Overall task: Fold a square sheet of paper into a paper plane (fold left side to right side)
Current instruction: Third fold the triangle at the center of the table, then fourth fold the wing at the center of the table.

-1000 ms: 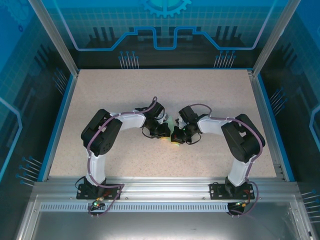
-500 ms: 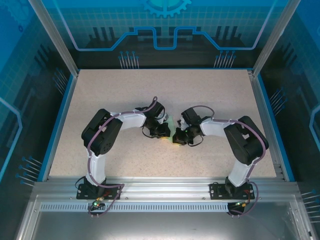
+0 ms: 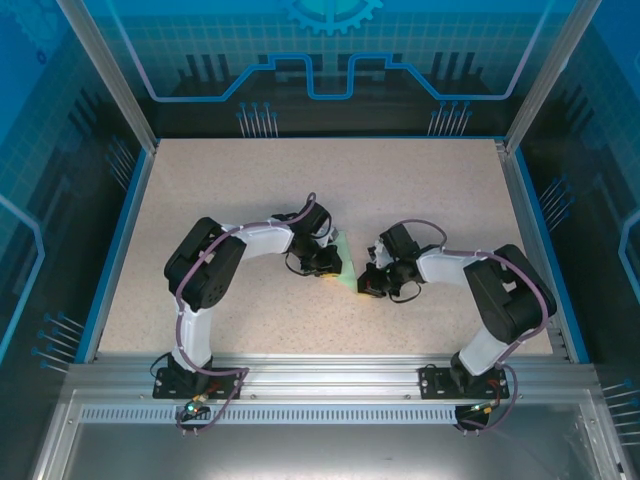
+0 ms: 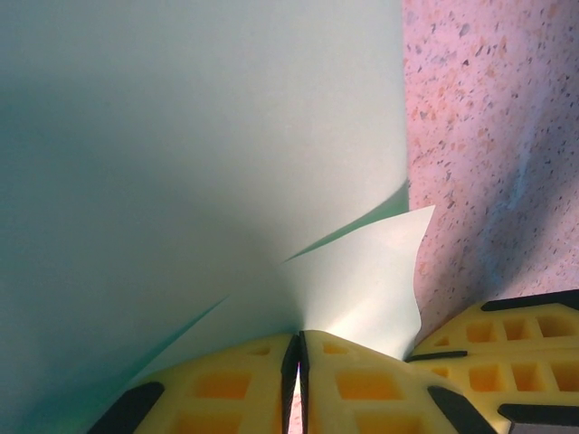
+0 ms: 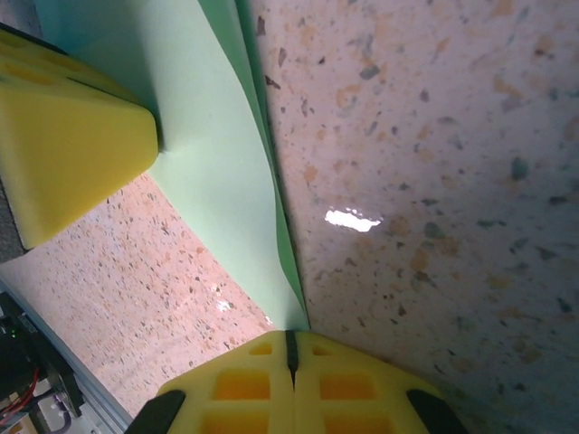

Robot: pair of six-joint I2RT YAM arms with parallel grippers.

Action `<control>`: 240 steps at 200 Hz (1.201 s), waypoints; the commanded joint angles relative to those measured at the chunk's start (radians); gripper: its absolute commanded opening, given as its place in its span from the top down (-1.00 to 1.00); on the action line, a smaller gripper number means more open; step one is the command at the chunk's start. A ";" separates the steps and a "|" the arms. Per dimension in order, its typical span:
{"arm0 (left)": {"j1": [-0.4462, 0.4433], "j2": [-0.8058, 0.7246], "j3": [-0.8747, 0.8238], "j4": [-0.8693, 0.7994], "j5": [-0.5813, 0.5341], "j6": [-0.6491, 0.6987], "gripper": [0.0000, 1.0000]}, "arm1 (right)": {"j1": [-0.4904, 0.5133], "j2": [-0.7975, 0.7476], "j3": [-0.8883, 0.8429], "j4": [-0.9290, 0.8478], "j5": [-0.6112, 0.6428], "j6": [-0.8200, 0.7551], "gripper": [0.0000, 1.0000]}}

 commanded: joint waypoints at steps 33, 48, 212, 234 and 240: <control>0.017 0.026 0.017 -0.091 -0.103 0.009 0.57 | -0.060 0.004 -0.087 -0.172 0.041 -0.063 1.00; 0.029 -0.002 0.033 -0.098 -0.080 0.010 0.49 | -0.063 -0.023 -0.086 -0.160 0.016 -0.095 1.00; 0.119 -0.363 -0.255 0.095 -0.044 -0.152 -0.39 | -0.025 0.021 0.223 -0.061 0.003 -0.352 -0.08; 0.117 -0.330 -0.254 0.124 -0.032 -0.168 -0.40 | -0.024 0.087 0.267 -0.066 0.039 -0.352 -0.06; 0.118 -0.320 -0.252 0.131 -0.028 -0.171 -0.40 | -0.025 0.104 0.276 -0.067 0.037 -0.353 -0.06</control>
